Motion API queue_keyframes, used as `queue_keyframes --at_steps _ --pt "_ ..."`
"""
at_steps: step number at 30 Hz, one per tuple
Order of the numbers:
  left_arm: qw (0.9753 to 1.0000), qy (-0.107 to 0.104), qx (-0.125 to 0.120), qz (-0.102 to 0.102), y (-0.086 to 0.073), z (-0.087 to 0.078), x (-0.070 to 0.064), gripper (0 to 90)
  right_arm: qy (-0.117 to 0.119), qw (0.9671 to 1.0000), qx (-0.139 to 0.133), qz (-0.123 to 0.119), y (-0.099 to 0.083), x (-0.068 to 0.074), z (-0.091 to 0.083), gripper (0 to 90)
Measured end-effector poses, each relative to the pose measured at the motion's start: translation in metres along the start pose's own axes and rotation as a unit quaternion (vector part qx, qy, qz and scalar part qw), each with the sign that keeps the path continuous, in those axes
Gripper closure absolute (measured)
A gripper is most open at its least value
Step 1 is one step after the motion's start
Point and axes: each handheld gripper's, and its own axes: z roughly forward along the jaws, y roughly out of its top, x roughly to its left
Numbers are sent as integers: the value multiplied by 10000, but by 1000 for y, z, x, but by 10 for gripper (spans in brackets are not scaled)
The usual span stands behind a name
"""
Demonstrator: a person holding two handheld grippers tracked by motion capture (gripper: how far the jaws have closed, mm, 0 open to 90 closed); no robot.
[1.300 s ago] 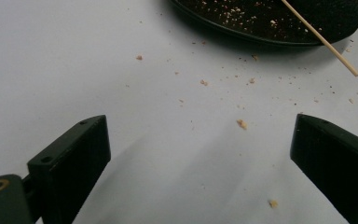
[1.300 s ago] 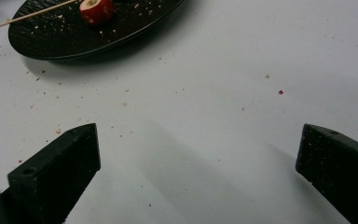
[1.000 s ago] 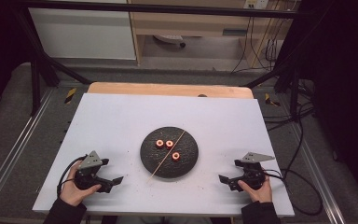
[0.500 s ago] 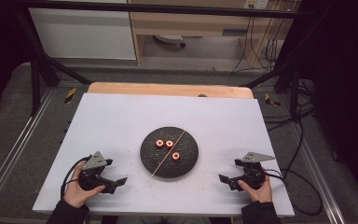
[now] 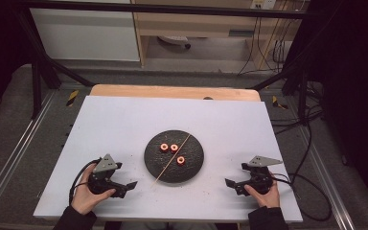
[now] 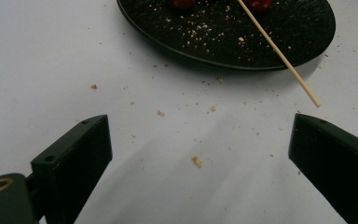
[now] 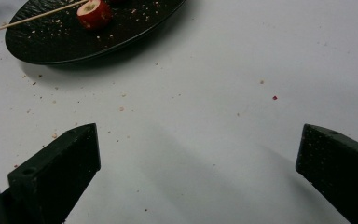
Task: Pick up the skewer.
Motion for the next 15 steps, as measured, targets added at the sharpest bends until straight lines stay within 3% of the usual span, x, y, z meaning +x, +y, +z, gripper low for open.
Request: queue_keyframes --at_steps 15 --pt "9999 23 100 100 28 11 -19 82 -25 10000 18 15 0 1 1 6"
